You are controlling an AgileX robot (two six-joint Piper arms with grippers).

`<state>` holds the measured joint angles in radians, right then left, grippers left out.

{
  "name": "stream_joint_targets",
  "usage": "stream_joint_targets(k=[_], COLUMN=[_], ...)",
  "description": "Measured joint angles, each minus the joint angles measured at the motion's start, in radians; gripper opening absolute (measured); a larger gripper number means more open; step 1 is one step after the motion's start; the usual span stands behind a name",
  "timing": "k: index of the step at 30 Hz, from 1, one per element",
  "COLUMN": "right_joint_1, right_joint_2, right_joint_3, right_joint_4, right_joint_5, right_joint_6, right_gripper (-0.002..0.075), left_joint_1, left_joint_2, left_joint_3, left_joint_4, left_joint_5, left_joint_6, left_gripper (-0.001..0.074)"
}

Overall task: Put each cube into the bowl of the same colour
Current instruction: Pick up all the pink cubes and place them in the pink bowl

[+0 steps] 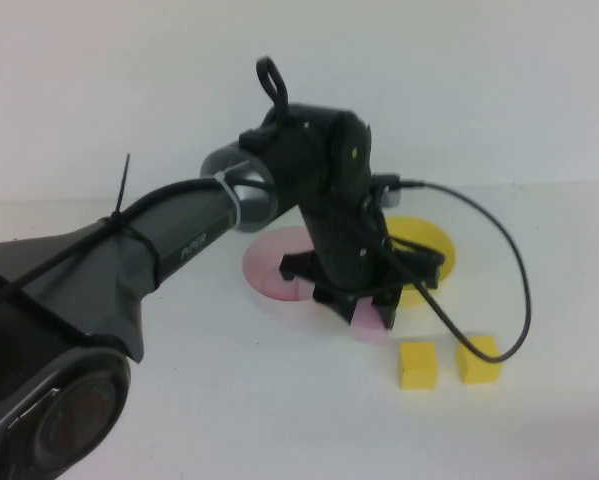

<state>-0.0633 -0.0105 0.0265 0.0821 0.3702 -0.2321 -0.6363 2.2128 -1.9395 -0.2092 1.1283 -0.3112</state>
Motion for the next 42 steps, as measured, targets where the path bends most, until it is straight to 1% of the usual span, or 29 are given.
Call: stream_joint_targets(k=[3, 6, 10, 14, 18, 21, 25, 30, 36, 38, 40, 42], right_joint_1=[0.000, 0.000, 0.000, 0.000, 0.000, 0.000, 0.000, 0.000, 0.000, 0.000, 0.000, 0.000], right_joint_2=[0.000, 0.000, 0.000, 0.000, 0.000, 0.000, 0.000, 0.000, 0.000, 0.000, 0.000, 0.000], right_joint_3=[0.000, 0.000, 0.000, 0.000, 0.000, 0.000, 0.000, 0.000, 0.000, 0.000, 0.000, 0.000], right_joint_4=[0.000, 0.000, 0.000, 0.000, 0.000, 0.000, 0.000, 0.000, 0.000, 0.000, 0.000, 0.000], right_joint_5=[0.000, 0.000, 0.000, 0.000, 0.000, 0.000, 0.000, 0.000, 0.000, 0.000, 0.000, 0.000], right_joint_6=[0.000, 0.000, 0.000, 0.000, 0.000, 0.000, 0.000, 0.000, 0.000, 0.000, 0.000, 0.000], right_gripper=[-0.0002, -0.0002, -0.0002, -0.0002, -0.0002, -0.0002, -0.0002, -0.0002, -0.0002, -0.0002, -0.0002, -0.0002], left_joint_1=[0.000, 0.010, 0.051, 0.106, 0.142, 0.154, 0.165, 0.169, 0.175, 0.175, 0.175, 0.175], left_joint_2=[0.000, 0.000, 0.000, 0.000, 0.018, 0.041, 0.073, 0.083, 0.083, 0.083, 0.083, 0.083], left_joint_3=[-0.076, -0.149, -0.209, -0.215, -0.215, -0.215, -0.215, -0.215, -0.217, -0.217, -0.217, -0.217], left_joint_4=[0.026, 0.094, 0.159, 0.158, 0.134, 0.074, 0.013, 0.041, 0.030, 0.013, -0.010, -0.030], left_joint_5=[0.029, 0.064, 0.093, 0.093, 0.072, 0.018, 0.002, 0.004, 0.002, 0.008, 0.025, 0.051], left_joint_6=[0.003, 0.003, -0.015, -0.045, -0.032, 0.025, 0.036, 0.038, 0.060, 0.086, 0.113, 0.143], left_gripper=[0.0261, 0.0260, 0.0260, 0.0260, 0.0260, 0.0281, 0.0316, 0.0330, 0.0337, 0.0329, 0.0293, 0.0215])
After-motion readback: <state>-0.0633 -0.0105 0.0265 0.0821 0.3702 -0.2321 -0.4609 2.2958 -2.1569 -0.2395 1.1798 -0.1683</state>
